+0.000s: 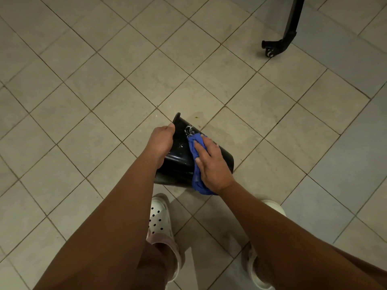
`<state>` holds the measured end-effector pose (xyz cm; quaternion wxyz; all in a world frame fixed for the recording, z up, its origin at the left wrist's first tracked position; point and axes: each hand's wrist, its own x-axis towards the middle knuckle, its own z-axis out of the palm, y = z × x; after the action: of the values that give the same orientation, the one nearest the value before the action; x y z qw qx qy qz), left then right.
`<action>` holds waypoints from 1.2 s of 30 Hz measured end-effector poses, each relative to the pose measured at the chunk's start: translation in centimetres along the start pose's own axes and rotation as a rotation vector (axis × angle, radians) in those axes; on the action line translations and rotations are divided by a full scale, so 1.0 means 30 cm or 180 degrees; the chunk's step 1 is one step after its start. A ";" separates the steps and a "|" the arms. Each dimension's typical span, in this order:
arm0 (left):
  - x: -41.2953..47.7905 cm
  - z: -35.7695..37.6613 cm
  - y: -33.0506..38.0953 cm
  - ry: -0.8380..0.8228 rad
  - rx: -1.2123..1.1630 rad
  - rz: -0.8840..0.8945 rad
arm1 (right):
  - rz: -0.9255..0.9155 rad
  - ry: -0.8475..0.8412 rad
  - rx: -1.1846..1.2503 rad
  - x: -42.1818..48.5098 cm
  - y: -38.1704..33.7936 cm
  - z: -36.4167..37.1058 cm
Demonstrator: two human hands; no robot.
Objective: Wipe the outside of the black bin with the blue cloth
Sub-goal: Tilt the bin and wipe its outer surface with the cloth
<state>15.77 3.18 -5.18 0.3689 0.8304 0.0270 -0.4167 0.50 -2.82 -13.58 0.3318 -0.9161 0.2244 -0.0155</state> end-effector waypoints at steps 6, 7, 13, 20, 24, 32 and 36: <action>0.009 -0.001 0.005 0.0000 0.0043 -0.0061 | -0.0062 0.0167 -0.0123 -0.067 0.022 0.035; 0.011 -0.001 0.005 0.0001 0.0034 -0.0066 | -0.0218 0.0216 -0.0158 -0.075 0.018 0.046; 0.017 -0.009 -0.006 -0.0005 0.0001 -0.0060 | -0.0588 0.0113 -0.0247 -0.005 -0.020 0.039; 0.012 0.005 -0.005 -0.0123 -0.0248 -0.0190 | 0.0443 0.0229 0.0581 -0.007 -0.030 0.029; 0.013 0.000 -0.011 -0.0131 -0.0405 -0.0312 | -0.0163 0.0323 0.0545 -0.037 -0.026 0.046; 0.027 -0.007 -0.019 -0.0151 -0.0479 -0.0231 | -0.0877 0.0432 0.0117 0.048 -0.093 0.055; 0.023 -0.009 -0.017 -0.0149 -0.0575 -0.0373 | -0.0369 0.0490 0.0166 0.048 -0.115 0.054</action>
<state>16.23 3.55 -5.85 0.4178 0.7808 0.1043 -0.4527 3.46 -0.11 -12.91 0.3358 -0.9147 0.1954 -0.1110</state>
